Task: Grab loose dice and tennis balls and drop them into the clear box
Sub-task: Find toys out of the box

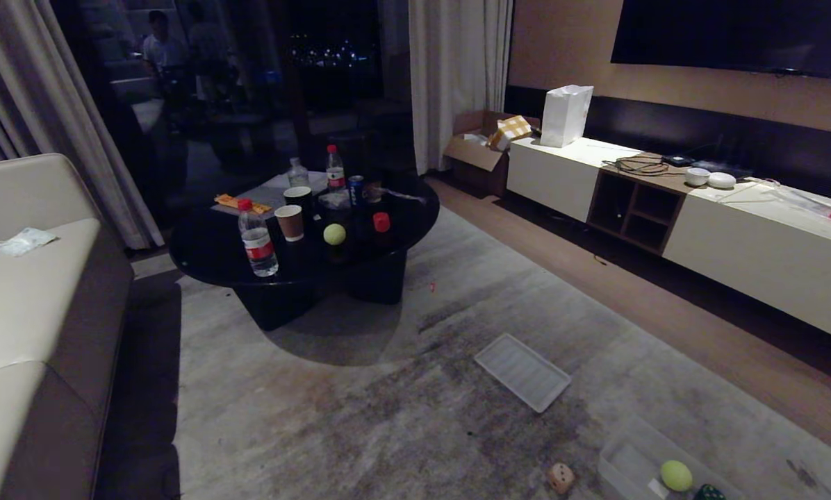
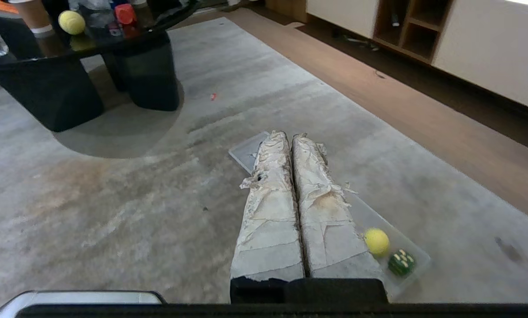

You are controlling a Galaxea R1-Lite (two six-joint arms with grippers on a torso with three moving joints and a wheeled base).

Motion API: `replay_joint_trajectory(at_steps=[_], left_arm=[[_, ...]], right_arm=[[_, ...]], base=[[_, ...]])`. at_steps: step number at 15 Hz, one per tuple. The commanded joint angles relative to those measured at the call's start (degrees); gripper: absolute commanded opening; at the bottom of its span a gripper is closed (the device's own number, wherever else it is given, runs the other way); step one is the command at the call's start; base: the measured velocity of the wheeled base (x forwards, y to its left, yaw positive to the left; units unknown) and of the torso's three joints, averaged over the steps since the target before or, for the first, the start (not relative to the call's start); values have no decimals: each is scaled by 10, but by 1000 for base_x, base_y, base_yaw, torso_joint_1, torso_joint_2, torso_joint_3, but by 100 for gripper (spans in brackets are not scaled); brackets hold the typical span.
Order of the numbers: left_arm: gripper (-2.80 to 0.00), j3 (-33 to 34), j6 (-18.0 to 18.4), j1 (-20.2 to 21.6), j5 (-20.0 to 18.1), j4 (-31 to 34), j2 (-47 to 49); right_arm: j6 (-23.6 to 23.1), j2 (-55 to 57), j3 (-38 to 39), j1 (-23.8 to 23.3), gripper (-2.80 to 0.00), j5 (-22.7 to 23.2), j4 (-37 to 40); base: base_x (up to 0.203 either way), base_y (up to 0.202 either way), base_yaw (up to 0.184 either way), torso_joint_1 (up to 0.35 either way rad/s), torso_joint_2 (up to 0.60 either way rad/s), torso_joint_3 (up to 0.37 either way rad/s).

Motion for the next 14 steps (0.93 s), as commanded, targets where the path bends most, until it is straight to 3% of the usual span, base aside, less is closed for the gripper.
replay_joint_trajectory(at_steps=[1,5,11,14], left_arm=[[-280,1,-1,0,2,0,0],[-280,1,-4,0,3,1,0],[-280,1,-12,0,4,1,0],[-280,1,-11,0,4,0,0]], right_arm=[[0,1,0,-1,-280,0,0],[0,1,0,-1,-280,0,0],[0,1,0,-1,-280,0,0],[0,1,0,-1,-280,0,0]], base=[[194,0,-2,1,2,5],[136,0,1,3,2,1],[0,0,0,1,0,-5],[0,0,0,2,2,-175]])
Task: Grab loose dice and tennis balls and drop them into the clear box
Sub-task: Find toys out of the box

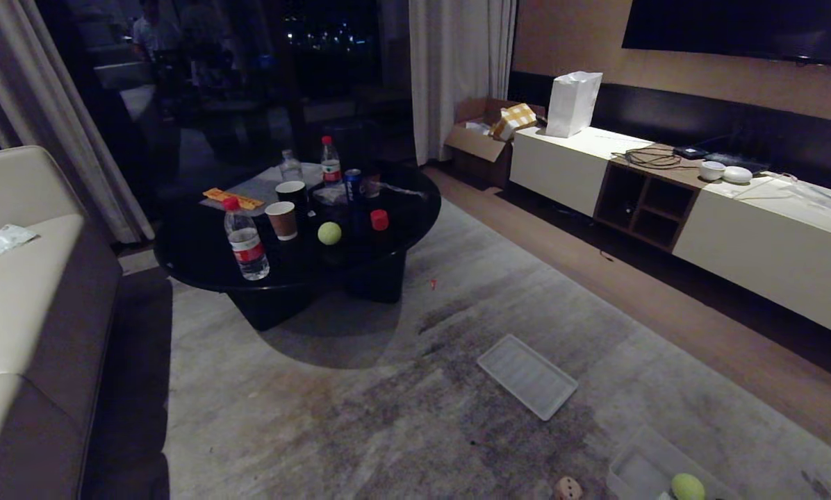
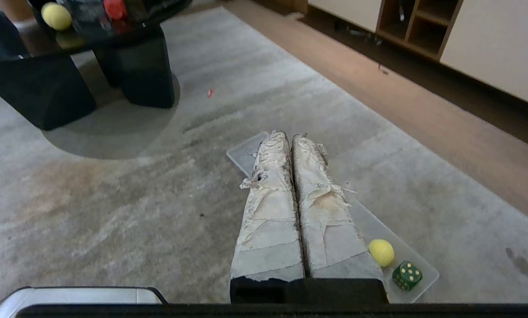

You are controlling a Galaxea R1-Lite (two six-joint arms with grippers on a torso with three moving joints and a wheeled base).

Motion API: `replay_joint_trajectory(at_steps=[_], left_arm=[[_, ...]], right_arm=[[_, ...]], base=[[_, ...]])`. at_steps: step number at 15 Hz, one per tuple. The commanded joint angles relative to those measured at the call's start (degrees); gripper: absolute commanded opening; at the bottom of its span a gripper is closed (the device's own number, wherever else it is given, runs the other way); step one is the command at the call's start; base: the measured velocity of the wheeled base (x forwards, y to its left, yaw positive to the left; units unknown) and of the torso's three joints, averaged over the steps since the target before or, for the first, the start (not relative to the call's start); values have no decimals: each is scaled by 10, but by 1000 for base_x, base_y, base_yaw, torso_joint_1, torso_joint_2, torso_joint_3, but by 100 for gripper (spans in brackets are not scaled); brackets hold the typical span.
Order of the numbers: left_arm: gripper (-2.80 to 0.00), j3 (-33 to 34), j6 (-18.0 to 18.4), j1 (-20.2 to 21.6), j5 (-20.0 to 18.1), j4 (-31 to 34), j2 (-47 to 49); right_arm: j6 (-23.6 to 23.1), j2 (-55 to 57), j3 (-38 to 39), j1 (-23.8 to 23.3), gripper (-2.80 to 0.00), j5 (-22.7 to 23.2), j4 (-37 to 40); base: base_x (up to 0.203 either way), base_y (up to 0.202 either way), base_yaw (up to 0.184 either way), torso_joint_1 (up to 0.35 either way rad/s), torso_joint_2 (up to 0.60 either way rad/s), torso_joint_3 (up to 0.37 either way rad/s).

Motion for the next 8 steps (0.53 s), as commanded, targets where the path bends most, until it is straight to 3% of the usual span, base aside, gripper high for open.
replay_joint_trajectory(at_steps=[1,8], left_arm=[[-280,1,0,0,0,-1,0],[-280,1,3,0,-1,0,0]], right_arm=[[0,1,0,0,-280,0,0],[1,1,0,0,-280,-1,0]], base=[[0,0,0,7,2,-193],[0,0,0,2,3,-198]])
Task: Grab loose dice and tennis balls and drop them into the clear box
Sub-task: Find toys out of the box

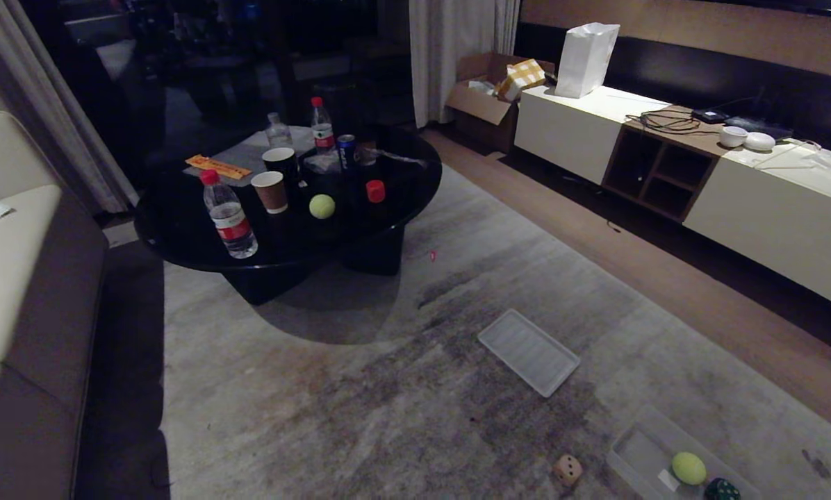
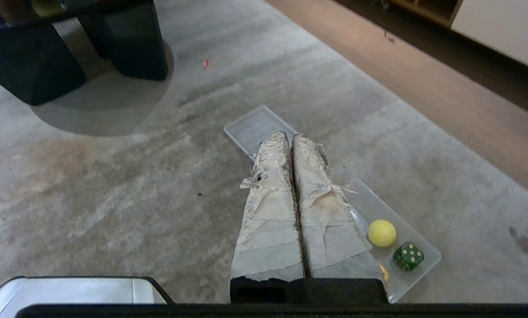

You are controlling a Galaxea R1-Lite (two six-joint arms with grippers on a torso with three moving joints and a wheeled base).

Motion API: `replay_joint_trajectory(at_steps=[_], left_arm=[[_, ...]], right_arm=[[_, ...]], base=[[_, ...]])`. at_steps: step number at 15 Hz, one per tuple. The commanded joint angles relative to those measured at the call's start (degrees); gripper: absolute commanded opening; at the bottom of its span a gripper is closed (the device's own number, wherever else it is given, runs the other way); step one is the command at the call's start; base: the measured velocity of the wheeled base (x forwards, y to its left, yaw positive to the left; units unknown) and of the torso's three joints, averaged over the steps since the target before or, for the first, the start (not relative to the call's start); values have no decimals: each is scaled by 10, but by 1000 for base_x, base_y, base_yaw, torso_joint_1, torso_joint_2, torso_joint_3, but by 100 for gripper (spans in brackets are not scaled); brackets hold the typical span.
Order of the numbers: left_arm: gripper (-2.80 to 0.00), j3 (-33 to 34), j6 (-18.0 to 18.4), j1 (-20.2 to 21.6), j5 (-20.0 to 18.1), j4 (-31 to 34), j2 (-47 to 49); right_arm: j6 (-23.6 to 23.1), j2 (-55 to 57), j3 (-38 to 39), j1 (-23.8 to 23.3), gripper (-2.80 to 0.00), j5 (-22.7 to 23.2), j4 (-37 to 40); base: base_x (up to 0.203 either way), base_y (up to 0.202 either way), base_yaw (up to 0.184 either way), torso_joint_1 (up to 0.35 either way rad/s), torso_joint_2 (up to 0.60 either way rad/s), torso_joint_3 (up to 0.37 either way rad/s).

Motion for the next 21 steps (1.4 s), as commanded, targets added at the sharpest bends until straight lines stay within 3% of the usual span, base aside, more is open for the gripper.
replay_joint_trajectory(at_steps=[1,21], left_arm=[[-280,1,-1,0,0,0,0],[-280,1,1,0,0,-1,0]], right_arm=[[2,1,0,0,-280,0,1],[3,1,-1,0,-280,-1,1]], base=[[0,0,0,-2,2,-201],[0,0,0,2,2,-195]])
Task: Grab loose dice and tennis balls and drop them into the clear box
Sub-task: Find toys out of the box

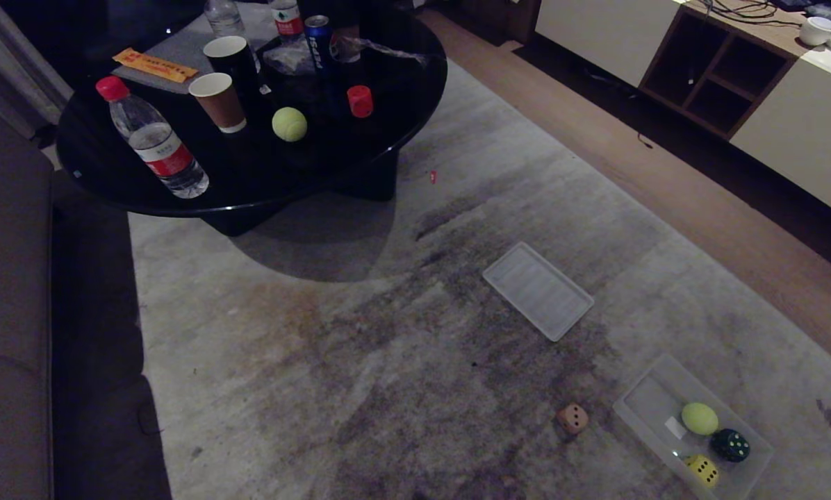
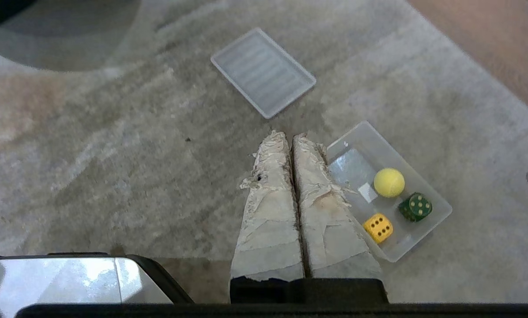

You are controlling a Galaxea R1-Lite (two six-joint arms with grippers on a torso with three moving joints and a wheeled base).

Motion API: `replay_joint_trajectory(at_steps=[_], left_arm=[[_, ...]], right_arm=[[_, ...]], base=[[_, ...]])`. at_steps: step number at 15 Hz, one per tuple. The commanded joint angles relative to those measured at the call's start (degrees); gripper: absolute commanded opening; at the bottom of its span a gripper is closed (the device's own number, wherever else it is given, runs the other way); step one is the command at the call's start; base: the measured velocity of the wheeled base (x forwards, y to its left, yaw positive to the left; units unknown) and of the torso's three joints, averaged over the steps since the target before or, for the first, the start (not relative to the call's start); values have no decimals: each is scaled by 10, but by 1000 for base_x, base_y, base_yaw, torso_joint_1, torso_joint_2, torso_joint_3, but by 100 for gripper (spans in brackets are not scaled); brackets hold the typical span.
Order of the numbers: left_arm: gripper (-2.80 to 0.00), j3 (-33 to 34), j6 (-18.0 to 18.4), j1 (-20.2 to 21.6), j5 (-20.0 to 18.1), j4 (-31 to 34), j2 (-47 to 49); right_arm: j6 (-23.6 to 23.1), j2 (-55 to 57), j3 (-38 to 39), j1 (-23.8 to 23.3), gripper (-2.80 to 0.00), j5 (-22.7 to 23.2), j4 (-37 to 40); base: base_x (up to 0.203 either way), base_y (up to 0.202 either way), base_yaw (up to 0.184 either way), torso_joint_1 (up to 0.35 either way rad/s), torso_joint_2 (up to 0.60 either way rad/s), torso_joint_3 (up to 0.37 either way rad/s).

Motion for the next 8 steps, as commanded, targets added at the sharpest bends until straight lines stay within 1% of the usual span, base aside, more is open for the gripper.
replay_joint_trajectory(at_steps=[1,8], left_arm=[[-280,1,0,0,0,0,0],[-280,1,0,0,0,0,0]], right_arm=[[0,1,0,0,-280,0,0],[0,1,0,0,-280,0,0]], base=[[0,0,0,6,2,-193],[0,0,0,1,6,-198]])
